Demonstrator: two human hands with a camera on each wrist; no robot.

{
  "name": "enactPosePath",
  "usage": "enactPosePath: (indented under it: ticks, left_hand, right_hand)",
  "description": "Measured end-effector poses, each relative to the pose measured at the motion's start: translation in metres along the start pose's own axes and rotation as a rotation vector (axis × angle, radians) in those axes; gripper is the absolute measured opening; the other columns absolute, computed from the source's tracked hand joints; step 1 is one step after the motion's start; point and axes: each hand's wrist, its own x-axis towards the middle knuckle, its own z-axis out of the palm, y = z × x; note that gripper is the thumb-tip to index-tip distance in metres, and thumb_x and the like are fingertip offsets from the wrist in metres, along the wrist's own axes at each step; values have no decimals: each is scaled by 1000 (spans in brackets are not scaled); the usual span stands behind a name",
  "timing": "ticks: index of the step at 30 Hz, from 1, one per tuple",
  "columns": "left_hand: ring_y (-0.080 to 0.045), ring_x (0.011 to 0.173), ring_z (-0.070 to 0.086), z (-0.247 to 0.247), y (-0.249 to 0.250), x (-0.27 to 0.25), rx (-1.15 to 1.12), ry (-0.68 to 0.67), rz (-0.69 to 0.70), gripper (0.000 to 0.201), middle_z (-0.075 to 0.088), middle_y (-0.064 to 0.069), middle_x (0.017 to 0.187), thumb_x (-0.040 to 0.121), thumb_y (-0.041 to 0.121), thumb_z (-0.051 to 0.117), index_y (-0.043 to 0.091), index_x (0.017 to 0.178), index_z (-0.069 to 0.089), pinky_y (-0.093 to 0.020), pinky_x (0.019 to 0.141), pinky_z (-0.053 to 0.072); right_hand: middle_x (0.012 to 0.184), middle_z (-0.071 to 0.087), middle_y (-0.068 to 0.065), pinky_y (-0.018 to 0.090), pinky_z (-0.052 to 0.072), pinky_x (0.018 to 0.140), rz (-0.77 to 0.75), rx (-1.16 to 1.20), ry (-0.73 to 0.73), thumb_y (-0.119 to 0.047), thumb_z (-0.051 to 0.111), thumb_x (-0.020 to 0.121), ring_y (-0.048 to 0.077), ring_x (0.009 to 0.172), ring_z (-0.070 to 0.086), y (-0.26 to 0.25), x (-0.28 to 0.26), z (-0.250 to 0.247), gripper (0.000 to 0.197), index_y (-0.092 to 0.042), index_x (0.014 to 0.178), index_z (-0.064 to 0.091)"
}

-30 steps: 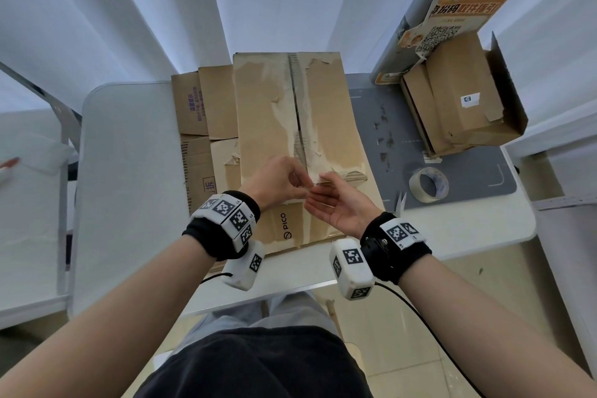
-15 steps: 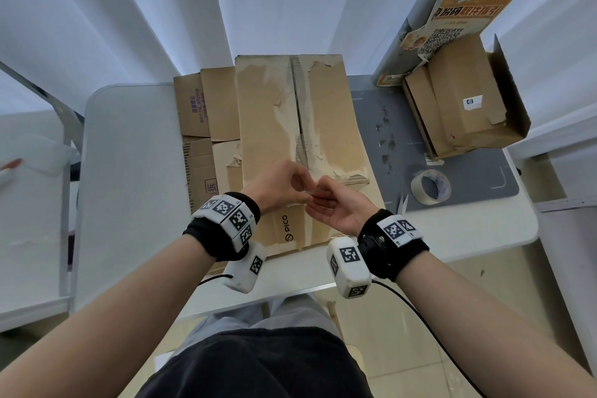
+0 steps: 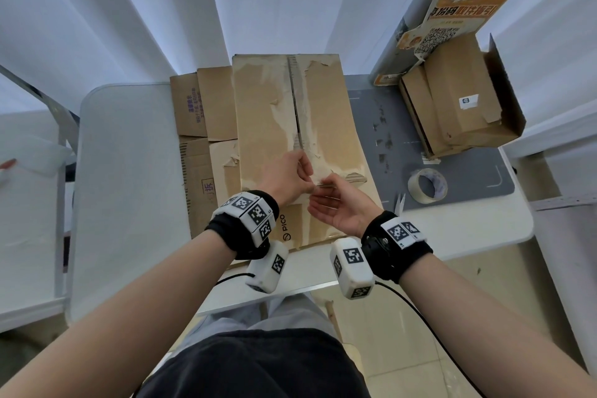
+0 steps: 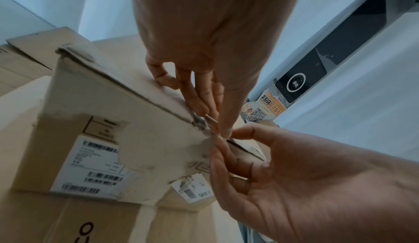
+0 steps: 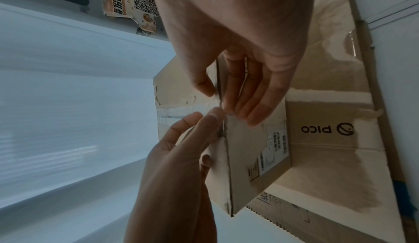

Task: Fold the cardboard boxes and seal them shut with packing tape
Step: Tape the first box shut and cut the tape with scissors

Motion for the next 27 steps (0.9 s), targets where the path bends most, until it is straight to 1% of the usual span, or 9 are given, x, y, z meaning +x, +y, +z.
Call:
enactPosePath:
  ticks: [2,6,10,12,15,18,22,27]
  left_hand:
    - [-9,73,69,0,1,0,7,2,-16,32,71,9,70,68,12,83,25,80,56,-44,82,56]
    - [-10,73,70,0,1,0,-1,-1,-36,33,71,10,66,66,9,82,25,79,56,-45,84,55]
    - [-9,73,70,1,-1,-1,-23,-6,-45,34,71,14,65,63,9,84,24,78,57,-46,85,55]
    - [-9,73,71,1,0,-2,-29,-7,-36,35,72,12,66,63,9,85,24,79,58,-46,85,55]
    - [-8,73,70,2,-1,-6,-13,16,13,35,72,8,68,65,9,85,23,81,58,-45,82,56]
    - [-8,73,67,3,-1,-12,33,41,99,31,70,9,71,70,8,82,22,82,58,-43,79,56]
    - [-11,75,64,5,2,-17,103,67,202,26,67,10,73,72,5,77,20,84,59,-42,77,55]
    - [-14,78,55,3,-2,-19,153,53,259,24,60,8,76,73,6,76,19,81,58,-42,77,51]
  right_hand:
    - [79,67,12,39,60,82,-12,-13,8,-20,65,92,25,80,65,0,0,1,18,-5,83,66]
    - [77,68,12,37,61,78,-19,-41,16,-25,66,93,23,77,65,1,2,2,24,-4,82,67]
    - [75,68,13,36,62,74,-17,-42,15,-26,67,94,24,74,66,1,2,1,28,-2,79,66]
    - [76,67,14,36,62,73,-19,-42,14,-25,68,93,24,74,66,1,3,0,27,-2,80,65]
    - [76,67,14,36,62,74,-21,-41,10,-24,69,93,24,74,66,0,3,0,26,-1,80,65]
    - [78,67,14,36,62,73,-23,-37,-1,-23,69,93,24,75,66,0,3,-1,24,-2,82,64]
    - [78,66,13,36,62,75,-25,-40,-13,-22,67,95,24,76,65,-1,4,-2,23,-3,82,63]
    - [75,65,13,37,62,75,-26,-40,-6,-21,64,97,24,74,65,-1,4,-1,25,-3,81,63]
